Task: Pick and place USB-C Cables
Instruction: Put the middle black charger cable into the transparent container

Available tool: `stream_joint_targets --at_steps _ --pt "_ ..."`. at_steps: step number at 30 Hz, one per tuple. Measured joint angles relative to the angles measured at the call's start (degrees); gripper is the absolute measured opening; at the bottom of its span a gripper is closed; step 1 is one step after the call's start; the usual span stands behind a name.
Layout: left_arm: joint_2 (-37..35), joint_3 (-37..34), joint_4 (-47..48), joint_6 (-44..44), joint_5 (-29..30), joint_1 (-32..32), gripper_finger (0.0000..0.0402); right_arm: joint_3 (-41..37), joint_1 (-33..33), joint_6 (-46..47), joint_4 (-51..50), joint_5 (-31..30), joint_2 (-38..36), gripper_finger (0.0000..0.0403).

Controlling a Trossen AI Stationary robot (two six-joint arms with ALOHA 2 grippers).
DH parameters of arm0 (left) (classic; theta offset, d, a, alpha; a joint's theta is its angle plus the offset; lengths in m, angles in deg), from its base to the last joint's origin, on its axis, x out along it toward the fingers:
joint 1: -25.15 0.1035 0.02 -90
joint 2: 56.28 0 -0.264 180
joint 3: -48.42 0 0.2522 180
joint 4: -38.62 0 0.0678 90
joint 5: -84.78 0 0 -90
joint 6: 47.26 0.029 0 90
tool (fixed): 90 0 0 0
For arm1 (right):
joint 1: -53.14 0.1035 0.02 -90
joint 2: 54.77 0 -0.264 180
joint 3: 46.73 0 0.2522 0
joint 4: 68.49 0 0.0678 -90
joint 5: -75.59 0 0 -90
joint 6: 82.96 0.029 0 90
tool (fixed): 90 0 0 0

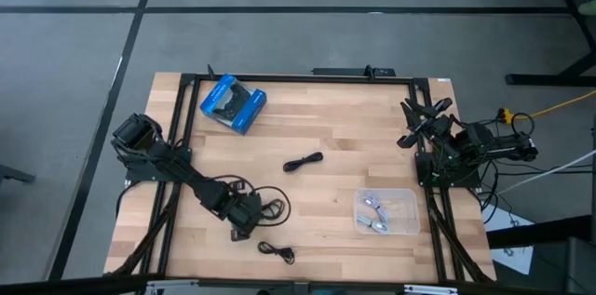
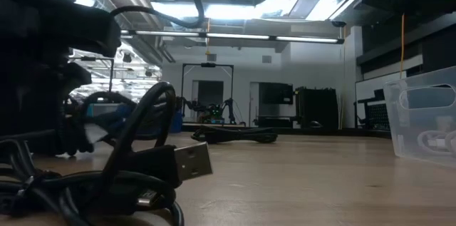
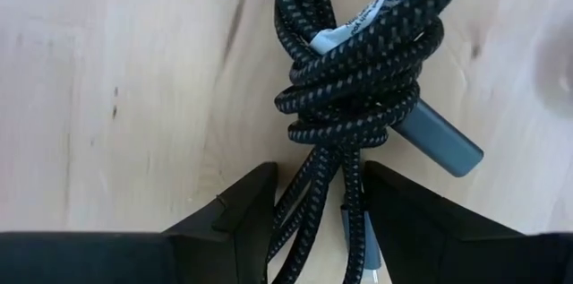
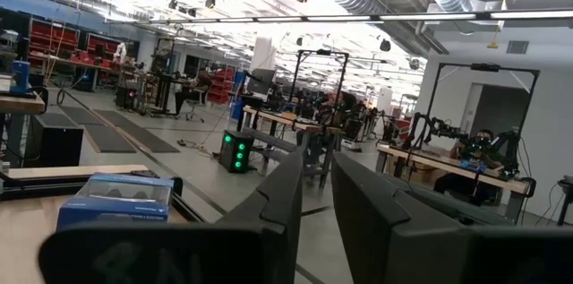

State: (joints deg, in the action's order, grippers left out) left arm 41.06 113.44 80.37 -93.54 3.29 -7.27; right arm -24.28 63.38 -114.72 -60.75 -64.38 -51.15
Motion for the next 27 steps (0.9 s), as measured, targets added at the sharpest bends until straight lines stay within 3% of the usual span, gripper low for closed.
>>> stream_joint_targets --at_steps 12,17,23,27 --pt "0.31 -0.2 -7.93 -2.75 7.67 0.19 0.0156 0.0 0.0 0.0 -0.1 0.01 0.0 0.0068" --pt "0.31 -0.15 -11.12 -2.81 7.72 1.18 0.0108 0.0 0.0 0.0 -0.24 0.0 0.0 0.0068" --pt "0.22 -0.15 -11.32 -2.84 7.17 2.19 0.0022 0.0 0.0 -0.01 -0.49 0.0 0.0 0.0068" --pt "0.2 -0.11 -11.36 -2.85 7.17 2.56 0.001 0.0 0.0 -0.02 -0.7 0.0 0.0 0.0068"
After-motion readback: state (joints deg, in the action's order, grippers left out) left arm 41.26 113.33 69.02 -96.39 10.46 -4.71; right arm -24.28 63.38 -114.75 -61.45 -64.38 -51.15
